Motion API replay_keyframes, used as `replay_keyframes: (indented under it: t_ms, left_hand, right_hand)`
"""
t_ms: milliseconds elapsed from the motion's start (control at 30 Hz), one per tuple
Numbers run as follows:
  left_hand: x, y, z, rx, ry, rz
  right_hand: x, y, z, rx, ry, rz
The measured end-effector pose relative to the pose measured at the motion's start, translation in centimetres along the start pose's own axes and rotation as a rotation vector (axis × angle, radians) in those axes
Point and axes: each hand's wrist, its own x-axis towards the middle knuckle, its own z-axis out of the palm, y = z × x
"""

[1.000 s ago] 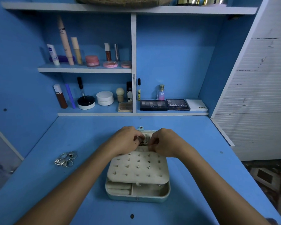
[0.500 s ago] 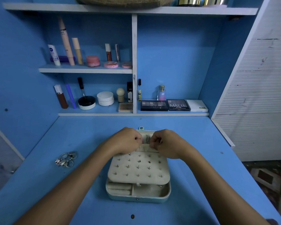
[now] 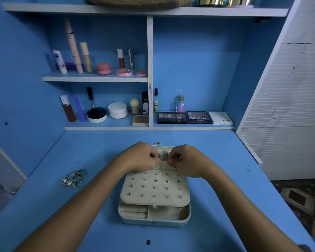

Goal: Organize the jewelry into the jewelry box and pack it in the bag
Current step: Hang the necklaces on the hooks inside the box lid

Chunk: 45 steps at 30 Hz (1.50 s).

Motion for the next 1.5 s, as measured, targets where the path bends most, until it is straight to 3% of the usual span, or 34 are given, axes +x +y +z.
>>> replay_keyframes:
  t_ms: [833, 1067, 1300, 1500]
  left_hand:
    - [0.4, 0.1, 0.2, 0.012, -0.036, 0.024]
    - [-0.6, -1.3, 0.4, -0.092, 0.11, 0.112]
    - [-4.6, -4.8, 0.9, -0.307, 0.404, 0.134]
    - [-8.4, -7.0, 3.1, -0.526, 0.364, 0.051]
  right_hand:
    - [0.5, 0.2, 0.0, -0.041, 0.002, -0.026]
    - [0.5, 0.5, 1.0, -0.103, 0.077, -0.061]
    - [-2.0, 2.6, 1.2, 0.299, 0.291, -0.191]
    - [-4.8, 5.4, 1.5, 0.514, 0.138, -0.237]
